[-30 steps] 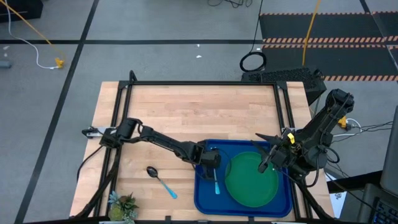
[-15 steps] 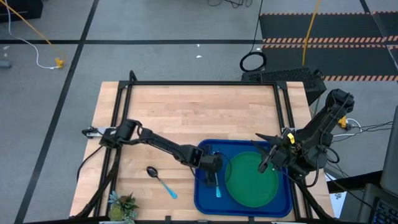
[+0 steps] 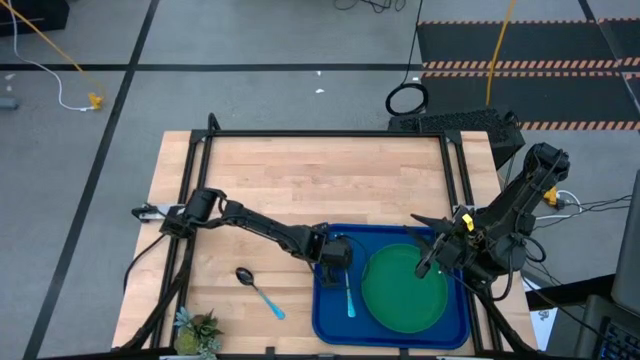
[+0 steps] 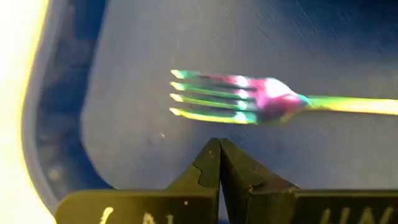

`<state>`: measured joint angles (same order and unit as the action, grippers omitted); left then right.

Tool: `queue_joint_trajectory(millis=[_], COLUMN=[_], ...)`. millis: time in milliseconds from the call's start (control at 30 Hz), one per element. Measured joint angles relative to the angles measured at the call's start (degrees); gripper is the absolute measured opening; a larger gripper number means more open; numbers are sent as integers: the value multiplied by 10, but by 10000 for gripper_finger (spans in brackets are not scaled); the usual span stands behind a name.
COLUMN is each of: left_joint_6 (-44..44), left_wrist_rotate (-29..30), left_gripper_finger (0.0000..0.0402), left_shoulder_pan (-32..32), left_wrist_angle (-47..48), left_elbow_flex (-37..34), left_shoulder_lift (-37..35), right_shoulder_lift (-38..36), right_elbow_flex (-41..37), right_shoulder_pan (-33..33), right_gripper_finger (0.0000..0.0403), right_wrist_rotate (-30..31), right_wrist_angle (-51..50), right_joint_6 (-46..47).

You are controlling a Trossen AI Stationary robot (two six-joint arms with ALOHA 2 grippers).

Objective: Pick and place plate/cup/fork/spoon on tray
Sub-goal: Put the blue fork on the left side of the plate on the blue tray

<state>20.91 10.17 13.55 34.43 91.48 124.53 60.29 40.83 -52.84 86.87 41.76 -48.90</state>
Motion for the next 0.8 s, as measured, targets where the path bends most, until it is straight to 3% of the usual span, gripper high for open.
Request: queue_joint_trajectory(millis=[800], left_joint_6=[-39], left_wrist_rotate=[-27], left_gripper_finger=[8], left_shoulder_pan=[-21], left_wrist_angle=[-41], left_elbow_flex=[0], left_shoulder_lift=[0], right_shoulder_lift=[0], right_elbow_flex=[0], right_shoulder_pan=[0], right_gripper_finger=[130], right_wrist_rotate=[0], right_wrist_angle=[0], right_joint_6=[0])
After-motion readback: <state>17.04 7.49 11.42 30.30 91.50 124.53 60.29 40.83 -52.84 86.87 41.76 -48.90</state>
